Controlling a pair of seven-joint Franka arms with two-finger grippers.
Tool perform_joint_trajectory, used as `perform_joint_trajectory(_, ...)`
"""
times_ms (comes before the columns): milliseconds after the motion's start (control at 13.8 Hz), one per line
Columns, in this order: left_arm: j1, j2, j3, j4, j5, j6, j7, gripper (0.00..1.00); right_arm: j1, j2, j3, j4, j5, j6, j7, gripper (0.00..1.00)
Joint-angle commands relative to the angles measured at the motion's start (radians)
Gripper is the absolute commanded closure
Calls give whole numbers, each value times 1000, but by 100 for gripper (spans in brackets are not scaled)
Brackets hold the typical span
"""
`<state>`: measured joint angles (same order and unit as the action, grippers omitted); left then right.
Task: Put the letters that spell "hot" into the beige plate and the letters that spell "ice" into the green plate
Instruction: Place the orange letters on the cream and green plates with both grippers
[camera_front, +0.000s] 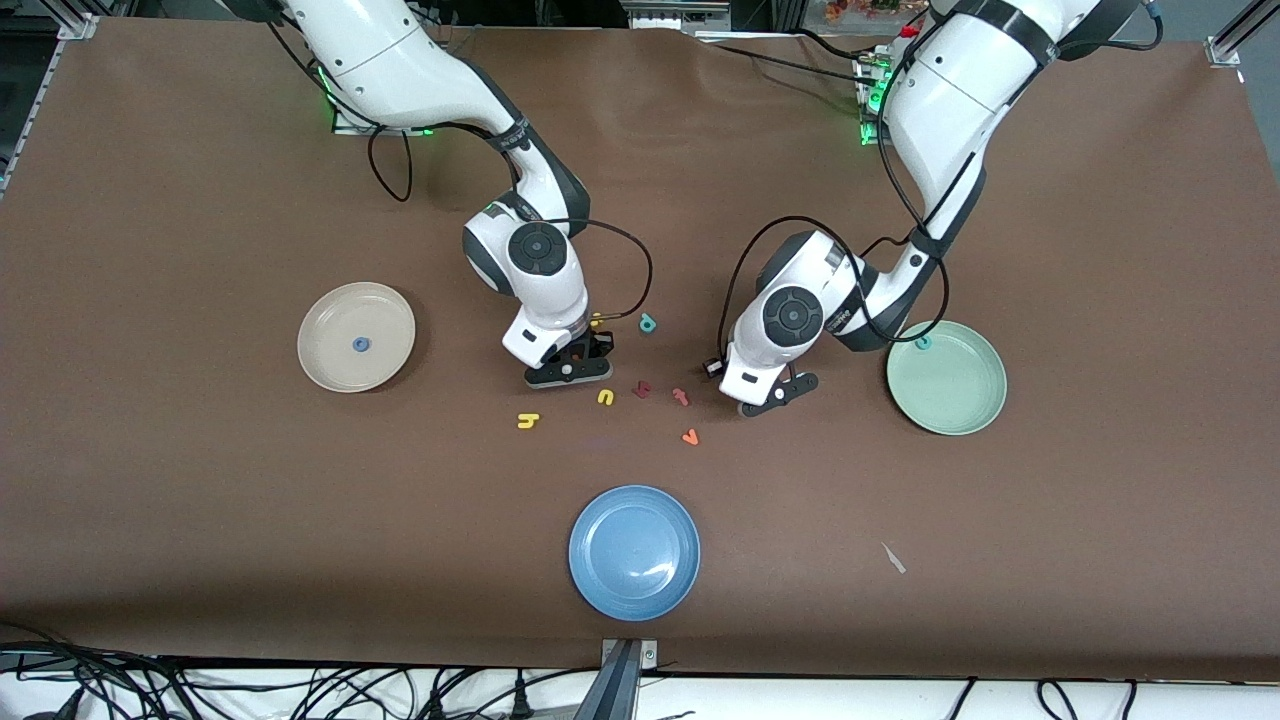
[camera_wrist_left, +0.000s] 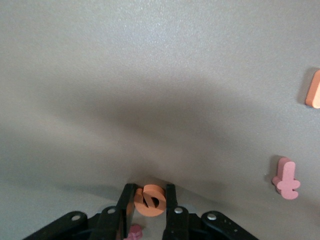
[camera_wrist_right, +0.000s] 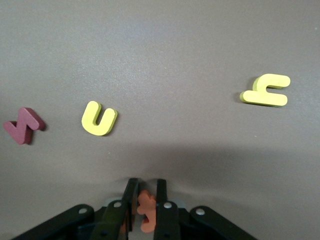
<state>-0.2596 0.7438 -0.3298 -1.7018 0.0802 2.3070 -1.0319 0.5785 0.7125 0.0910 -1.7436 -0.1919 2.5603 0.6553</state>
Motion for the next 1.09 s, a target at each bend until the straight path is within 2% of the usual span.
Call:
perform_joint_trajectory(0, 26, 2, -2, -4, 44, -6, -2, 85, 1, -1, -14, -17, -17, 2, -8, 87)
perform_joint_trajectory(145, 66, -49, -8, 4, 44, -46, -2, 86, 1, -14, -22, -19, -17, -2, -25, 89)
perform_joint_trajectory(217, 94, -84, -14, 7, 43, -108, 16, 87, 0, -25, -23, -20, -17, -11, -28, 89)
perform_joint_trajectory(580, 250, -216, -20, 22, -5, -345, 249, 88, -60, -155, -36, -28, 2, -219, -216, 89)
perform_joint_trajectory(797, 365, -248, -18, 22, -5, -443, 445, 87, -127, -270, -40, -132, 2, -258, -365, 89)
perform_joint_trajectory(1014, 460, -221, -12, 11, 9, -445, 614, 87, -201, -408, -51, -281, 2, -259, -485, 89)
